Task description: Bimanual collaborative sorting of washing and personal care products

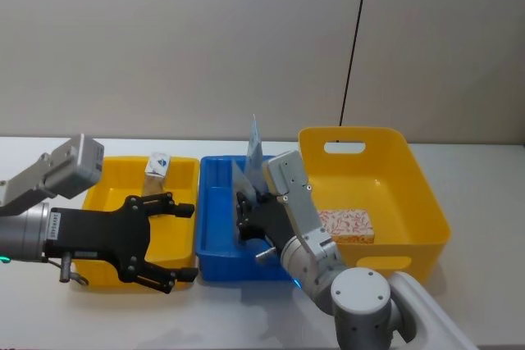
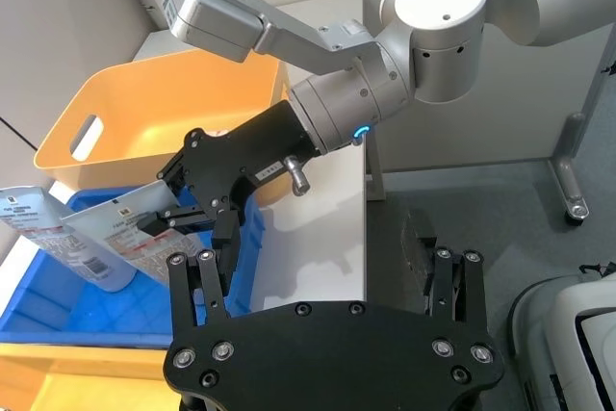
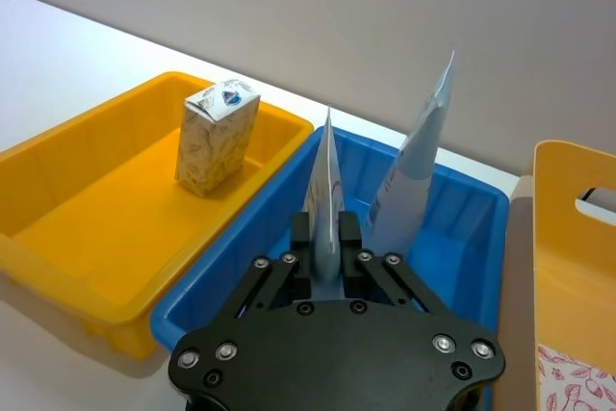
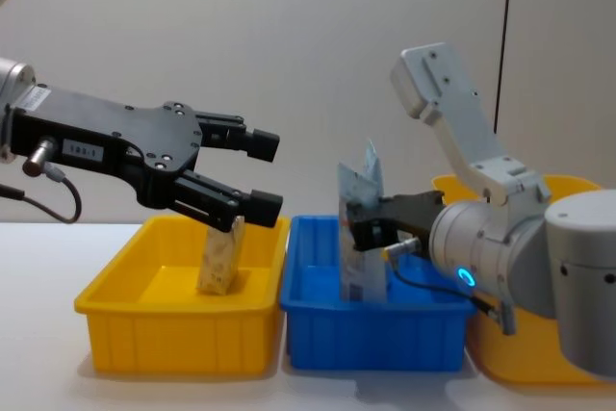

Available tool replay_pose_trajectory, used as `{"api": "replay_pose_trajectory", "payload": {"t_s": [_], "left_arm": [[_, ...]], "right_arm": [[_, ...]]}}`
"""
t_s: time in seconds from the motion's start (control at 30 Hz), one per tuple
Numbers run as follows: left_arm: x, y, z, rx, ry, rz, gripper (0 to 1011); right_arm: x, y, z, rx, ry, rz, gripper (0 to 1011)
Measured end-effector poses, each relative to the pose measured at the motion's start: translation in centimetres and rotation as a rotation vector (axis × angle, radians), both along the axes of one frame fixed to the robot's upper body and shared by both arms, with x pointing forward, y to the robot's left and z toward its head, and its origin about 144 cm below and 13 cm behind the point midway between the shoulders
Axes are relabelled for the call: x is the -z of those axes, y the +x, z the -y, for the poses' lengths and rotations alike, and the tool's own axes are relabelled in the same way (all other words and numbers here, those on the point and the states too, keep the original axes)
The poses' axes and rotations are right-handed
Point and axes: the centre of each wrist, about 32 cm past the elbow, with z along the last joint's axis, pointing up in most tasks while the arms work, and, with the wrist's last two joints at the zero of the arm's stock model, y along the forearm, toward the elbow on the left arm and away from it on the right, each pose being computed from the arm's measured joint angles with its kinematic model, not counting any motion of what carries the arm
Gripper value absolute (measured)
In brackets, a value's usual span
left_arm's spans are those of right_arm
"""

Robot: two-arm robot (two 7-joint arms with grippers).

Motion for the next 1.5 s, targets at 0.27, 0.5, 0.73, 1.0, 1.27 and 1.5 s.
{"api": "replay_pose_trajectory", "payload": {"t_s": [0.27,0.5,0.73,1.0,1.27,1.5], "left_arm": [[0.0,0.0,0.0,0.0,0.0,0.0,1001],[0.0,0.0,0.0,0.0,0.0,0.0,1001],[0.0,0.0,0.0,0.0,0.0,0.0,1001],[0.0,0.0,0.0,0.0,0.0,0.0,1001],[0.0,0.0,0.0,0.0,0.0,0.0,1001],[0.0,0.0,0.0,0.0,0.0,0.0,1001]], "right_arm": [[0.1,-0.4,-0.3,-0.007,-0.007,0.004,39],[-0.2,-0.8,-0.3,-0.01,-0.005,0.018,14],[-1.1,-1.0,-0.1,-0.014,0.012,0.055,13],[-2.9,-1.2,0.1,-0.023,0.047,0.129,13],[-5.3,-1.3,0.7,-0.013,0.098,0.215,8],[-6.7,-1.1,1.6,0.035,0.126,0.265,5]]}}
